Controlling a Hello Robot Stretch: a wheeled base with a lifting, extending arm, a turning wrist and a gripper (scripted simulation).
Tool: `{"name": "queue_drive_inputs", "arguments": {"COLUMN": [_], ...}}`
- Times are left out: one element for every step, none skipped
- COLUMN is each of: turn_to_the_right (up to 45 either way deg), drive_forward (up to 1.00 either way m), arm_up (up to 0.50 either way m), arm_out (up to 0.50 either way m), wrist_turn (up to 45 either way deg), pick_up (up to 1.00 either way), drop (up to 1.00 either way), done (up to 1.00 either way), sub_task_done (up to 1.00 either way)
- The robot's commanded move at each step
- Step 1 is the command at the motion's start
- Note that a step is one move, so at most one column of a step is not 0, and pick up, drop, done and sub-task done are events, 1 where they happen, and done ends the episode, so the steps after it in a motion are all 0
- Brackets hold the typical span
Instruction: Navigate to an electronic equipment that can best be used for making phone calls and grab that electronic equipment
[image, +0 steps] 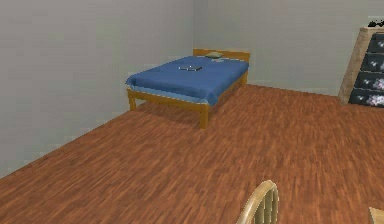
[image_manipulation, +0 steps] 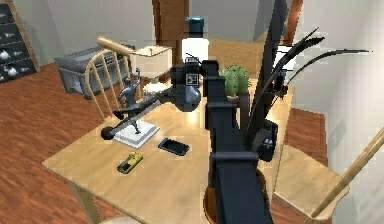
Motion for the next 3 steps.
{"name": "queue_drive_inputs", "arguments": {"turn_to_the_right": [0.0, 0.0, 0.0], "drive_forward": [0.0, 0.0, 0.0], "arm_up": [0.0, 0.0, -0.3], "arm_out": [0.0, 0.0, 0.0], "wrist_turn": [45.0, 42.0, 0.0], "pick_up": [0.0, 0.0, 0.0], "drop": [0.0, 0.0, 0.0], "done": [0.0, 0.0, 0.0], "sub_task_done": [0.0, 0.0, 0.0]}}
